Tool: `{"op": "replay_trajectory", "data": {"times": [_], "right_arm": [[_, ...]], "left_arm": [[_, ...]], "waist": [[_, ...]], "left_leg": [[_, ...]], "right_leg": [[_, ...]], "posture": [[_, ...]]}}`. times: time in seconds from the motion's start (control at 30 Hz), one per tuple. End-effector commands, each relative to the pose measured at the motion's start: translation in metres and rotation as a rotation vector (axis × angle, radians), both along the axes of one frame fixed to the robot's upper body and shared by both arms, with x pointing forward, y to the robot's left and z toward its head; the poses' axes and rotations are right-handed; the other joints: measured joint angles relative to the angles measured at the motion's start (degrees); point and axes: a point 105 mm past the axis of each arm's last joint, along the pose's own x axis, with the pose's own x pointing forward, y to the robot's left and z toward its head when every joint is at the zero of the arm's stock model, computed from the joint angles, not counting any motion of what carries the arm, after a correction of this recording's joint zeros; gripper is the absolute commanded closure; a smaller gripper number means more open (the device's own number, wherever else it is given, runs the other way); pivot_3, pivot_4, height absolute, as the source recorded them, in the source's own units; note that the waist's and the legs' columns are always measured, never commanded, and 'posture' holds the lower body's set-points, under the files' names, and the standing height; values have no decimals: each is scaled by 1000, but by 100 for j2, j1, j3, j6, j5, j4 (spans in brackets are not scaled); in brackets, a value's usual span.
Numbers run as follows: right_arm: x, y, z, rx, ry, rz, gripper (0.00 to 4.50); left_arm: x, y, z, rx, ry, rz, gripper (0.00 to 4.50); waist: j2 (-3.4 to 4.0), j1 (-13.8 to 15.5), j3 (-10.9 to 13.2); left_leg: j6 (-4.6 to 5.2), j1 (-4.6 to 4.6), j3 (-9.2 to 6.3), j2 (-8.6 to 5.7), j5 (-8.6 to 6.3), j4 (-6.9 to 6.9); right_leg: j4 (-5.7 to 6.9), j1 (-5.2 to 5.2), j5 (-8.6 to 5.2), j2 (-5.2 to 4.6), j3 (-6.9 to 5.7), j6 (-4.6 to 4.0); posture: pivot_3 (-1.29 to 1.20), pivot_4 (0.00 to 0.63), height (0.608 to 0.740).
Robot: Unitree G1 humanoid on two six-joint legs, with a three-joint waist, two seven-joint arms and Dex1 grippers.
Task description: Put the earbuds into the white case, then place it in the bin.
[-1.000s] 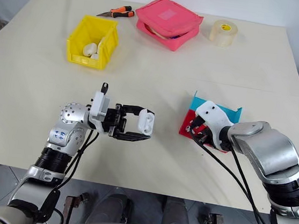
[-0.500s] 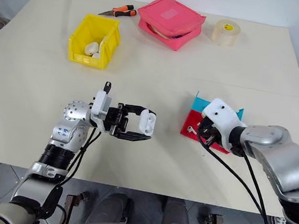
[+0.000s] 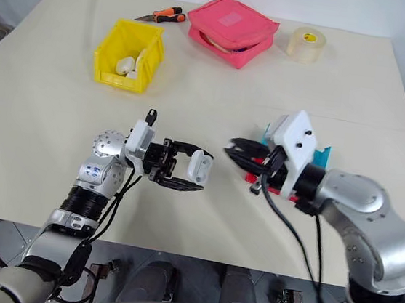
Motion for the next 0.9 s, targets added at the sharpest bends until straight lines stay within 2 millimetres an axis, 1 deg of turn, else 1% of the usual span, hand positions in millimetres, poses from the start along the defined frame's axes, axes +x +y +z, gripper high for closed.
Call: {"op": "replay_trajectory", "data": {"times": [0.03,0.13,0.27,0.43,0.6,0.7,0.9], "right_arm": [[-10,8,12,90,-44,48,4033],[-9,15,11,139,-24,70,4033],[-3,20,0,127,-5,78,4033],[2,23,-9,125,-11,73,4033],[8,21,-12,138,-33,51,4033],[12,16,-4,155,-76,21,4033],[10,10,13,170,-135,-5,4033]], "left_arm": [[-3,1,10,-40,-24,-27,1690],[-6,1,11,-36,-24,-46,1690],[-5,0,17,-47,-32,-61,1690],[-5,0,24,-59,-46,-75,1690],[-4,0,29,-71,-59,-83,1690],[-1,1,30,-68,-57,-67,1690],[2,4,27,-58,-51,-46,1690]], "waist": [[0,-5,0],[0,-12,0],[1,-14,0],[0,-20,0],[1,-16,0],[1,-19,0],[1,-18,0]], "left_leg": [[2,0,0,-1,-1,0],[4,1,0,0,-2,1],[4,2,3,-1,-2,1],[7,1,5,-3,-4,1],[8,2,6,-3,-4,2],[11,2,8,-4,-6,2],[11,3,9,-3,-6,3]], "right_leg": [[0,1,0,0,1,0],[0,0,1,0,2,1],[1,-1,0,0,2,1],[1,0,0,0,2,1],[2,0,1,0,2,1],[2,0,1,0,2,1],[2,-1,1,0,3,1]], "posture": [[0,150,740],[0,150,740],[0,150,740],[0,150,740],[0,150,740],[0,150,740],[0,150,740]]}}
